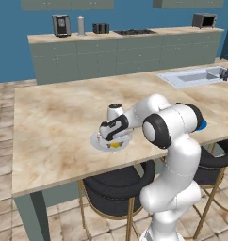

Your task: Pick up the mango and apple from the fridge and place one fruit on each plate on the dining counter.

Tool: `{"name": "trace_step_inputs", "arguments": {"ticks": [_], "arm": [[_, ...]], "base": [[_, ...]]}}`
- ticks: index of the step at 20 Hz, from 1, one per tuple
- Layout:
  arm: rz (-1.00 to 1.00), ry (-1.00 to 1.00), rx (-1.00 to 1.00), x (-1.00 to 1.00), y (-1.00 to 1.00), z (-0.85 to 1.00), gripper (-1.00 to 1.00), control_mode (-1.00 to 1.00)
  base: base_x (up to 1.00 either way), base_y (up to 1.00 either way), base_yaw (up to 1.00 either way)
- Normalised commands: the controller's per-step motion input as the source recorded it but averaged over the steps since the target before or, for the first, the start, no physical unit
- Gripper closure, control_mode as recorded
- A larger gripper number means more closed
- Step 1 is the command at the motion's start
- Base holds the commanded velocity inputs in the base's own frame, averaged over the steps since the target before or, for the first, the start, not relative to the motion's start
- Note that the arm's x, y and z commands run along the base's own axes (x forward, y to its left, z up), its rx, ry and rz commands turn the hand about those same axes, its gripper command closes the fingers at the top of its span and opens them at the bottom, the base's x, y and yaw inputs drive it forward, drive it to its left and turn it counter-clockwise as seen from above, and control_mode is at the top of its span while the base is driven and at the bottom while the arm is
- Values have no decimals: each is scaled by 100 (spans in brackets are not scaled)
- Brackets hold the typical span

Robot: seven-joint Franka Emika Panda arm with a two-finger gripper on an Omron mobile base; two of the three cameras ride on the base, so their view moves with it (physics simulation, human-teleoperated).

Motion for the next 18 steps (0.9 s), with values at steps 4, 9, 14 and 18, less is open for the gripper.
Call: {"name": "trace_step_inputs", "arguments": {"ticks": [4,9,14,18], "arm": [[0,4,0,3,0,0,-100,-100],[0,1,0,1,4,17,-100,-100],[0,-1,2,-48,2,71,-100,-100],[0,-4,5,-98,0,78,-100,-100]], "base": [[0,0,0],[0,0,0],[0,0,0],[0,0,0]]}}
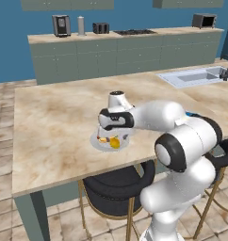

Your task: Pick up the mango and apple from the fridge and place one fruit on each plate on the dining counter.

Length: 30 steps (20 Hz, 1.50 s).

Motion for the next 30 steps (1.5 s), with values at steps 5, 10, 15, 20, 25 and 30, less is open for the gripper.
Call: {"name": "trace_step_inputs", "arguments": {"ticks": [5,10,15,20,25,30], "arm": [[0,-2,9,-100,-2,50,-100,-100],[0,-6,8,-100,-11,41,-100,-100],[0,-11,0,-100,-10,49,-100,-100],[0,-16,0,-95,-30,76,-100,-100],[-2,-14,0,-60,-29,61,-100,-100],[-5,-12,-5,-50,-6,67,-100,-100]], "base": [[0,0,0],[0,0,0],[0,0,0],[0,0,0],[0,0,0],[0,0,0]]}}
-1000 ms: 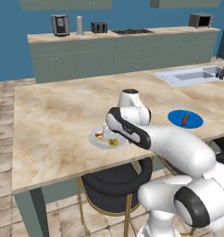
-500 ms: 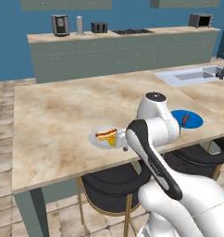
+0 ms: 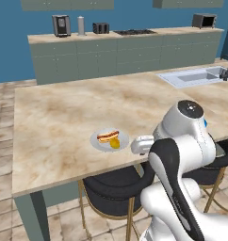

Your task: Pick up the mango and apple from the fridge and place one fruit on each plate on the dining counter.

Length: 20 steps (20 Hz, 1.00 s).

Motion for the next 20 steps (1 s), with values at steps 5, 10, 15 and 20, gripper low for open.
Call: {"name": "trace_step_inputs", "arguments": {"ticks": [5,10,15,20], "arm": [[-3,-2,-1,-5,-7,16,-100,-100],[0,0,0,0,0,0,-100,100],[0,0,0,0,0,0,-100,100],[0,0,0,0,0,0,-100,100]], "base": [[0,0,0],[-29,18,0],[-82,97,13],[-11,70,82]]}}
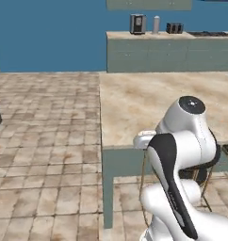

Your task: Pick up the mango and apple from the fridge and place one fruit on each plate on the dining counter.

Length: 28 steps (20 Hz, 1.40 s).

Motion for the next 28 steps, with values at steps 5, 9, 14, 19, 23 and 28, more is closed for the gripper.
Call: {"name": "trace_step_inputs", "arguments": {"ticks": [5,9,14,19,23,28], "arm": [[0,0,0,0,0,0,-100,100],[0,0,0,0,0,0,-100,100],[0,0,0,0,0,0,-100,100],[0,0,0,0,0,0,-100,100],[0,0,0,0,0,0,-100,100],[0,0,0,0,0,0,-100,100]], "base": [[-8,29,100],[-26,49,79],[22,100,54],[30,82,61],[35,8,34],[79,0,21]]}}
